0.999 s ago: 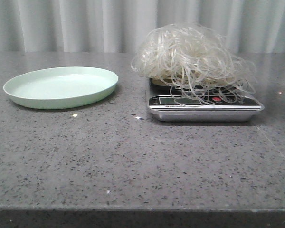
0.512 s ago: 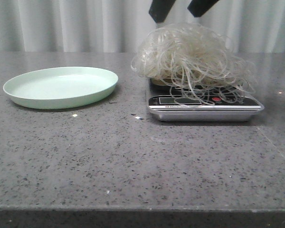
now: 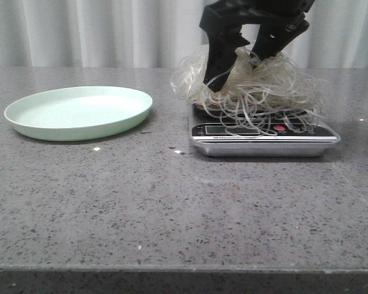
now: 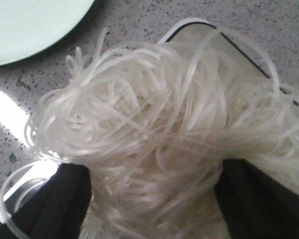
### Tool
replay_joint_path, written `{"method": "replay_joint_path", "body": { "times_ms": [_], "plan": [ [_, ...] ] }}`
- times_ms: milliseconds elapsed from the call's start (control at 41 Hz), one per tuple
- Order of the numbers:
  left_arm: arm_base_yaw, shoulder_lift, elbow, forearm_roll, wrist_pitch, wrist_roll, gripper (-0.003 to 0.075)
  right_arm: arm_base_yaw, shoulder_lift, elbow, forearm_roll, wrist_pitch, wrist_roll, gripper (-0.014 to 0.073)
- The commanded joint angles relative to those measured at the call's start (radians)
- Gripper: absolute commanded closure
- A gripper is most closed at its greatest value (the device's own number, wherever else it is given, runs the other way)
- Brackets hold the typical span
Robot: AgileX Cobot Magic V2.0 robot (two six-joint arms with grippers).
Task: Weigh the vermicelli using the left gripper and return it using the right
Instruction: 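Lower the right gripper onto the vermicelli on the scale and grasp, then lift the vermicelli with the right gripper and carry it to the plate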
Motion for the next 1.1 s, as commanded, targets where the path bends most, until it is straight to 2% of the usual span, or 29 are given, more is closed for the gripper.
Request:
{"method": "replay_joint_path", "body": {
  "times_ms": [0, 73, 195, 244, 585, 1072],
  "plan": [
    [0.002, 0.009, -0.027, 0.005, -0.079, -0.01, 0.0583, -0.002, -0.003, -0.019, -0.013, 0.029, -0.006, 0.0073],
    [0.002, 0.009, -0.027, 0.005, -0.079, -0.01, 0.0583, -0.002, -0.002, -0.019, -0.013, 0.032, -0.006, 0.0199],
    [0.002, 0.009, -0.027, 0.005, -0.079, -0.01, 0.0583, -0.002, -0.002, -0.019, -0.013, 0.046, -0.006, 0.0458],
    [0.002, 0.009, -0.027, 0.005, -0.079, -0.01, 0.0583, -0.002, -0.002, -0.019, -0.013, 0.048, -0.006, 0.0432],
    [0.002, 0.009, -0.027, 0.005, -0.079, -0.01, 0.0583, -0.002, -0.029, -0.02, -0.013, 0.045, -0.006, 0.0442],
    [0.002, 0.009, -0.027, 0.005, -0.079, -0.01, 0.0583, -0.002, -0.238, -0.02, -0.013, -0.068, -0.006, 0.0442]
  ]
}}
